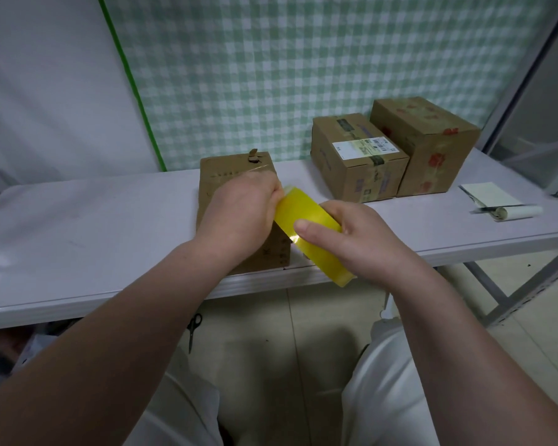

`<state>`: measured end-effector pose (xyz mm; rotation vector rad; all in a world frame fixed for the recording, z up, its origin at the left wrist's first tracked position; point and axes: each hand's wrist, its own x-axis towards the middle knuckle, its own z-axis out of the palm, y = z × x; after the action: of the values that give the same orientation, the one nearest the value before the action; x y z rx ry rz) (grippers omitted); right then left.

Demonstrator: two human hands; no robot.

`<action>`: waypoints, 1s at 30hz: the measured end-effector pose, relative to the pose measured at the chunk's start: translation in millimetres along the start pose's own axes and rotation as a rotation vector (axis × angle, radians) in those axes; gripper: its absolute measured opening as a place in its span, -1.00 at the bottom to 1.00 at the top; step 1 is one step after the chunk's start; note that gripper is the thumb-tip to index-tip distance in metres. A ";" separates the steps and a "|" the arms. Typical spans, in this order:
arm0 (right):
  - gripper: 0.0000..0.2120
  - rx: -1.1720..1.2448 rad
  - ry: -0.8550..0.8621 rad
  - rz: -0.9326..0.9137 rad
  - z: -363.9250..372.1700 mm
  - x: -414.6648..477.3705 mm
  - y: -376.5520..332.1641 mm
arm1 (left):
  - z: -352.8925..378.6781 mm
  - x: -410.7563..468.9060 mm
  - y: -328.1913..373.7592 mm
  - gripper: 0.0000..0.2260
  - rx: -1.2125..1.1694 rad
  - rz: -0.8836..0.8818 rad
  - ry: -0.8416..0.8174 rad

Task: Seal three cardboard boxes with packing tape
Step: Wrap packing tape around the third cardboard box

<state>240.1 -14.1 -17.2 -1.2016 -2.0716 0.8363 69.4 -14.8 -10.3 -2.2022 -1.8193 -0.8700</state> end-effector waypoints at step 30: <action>-0.54 0.220 -0.058 0.249 1.2 11.0 -25.0 | -0.9 -1.0 -15.9 -0.86 -0.393 -0.244 -0.136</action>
<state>221.6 -14.4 3.1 -1.3415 -1.8398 1.1940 54.1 -12.1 -13.9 -2.3405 -2.1743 -1.2479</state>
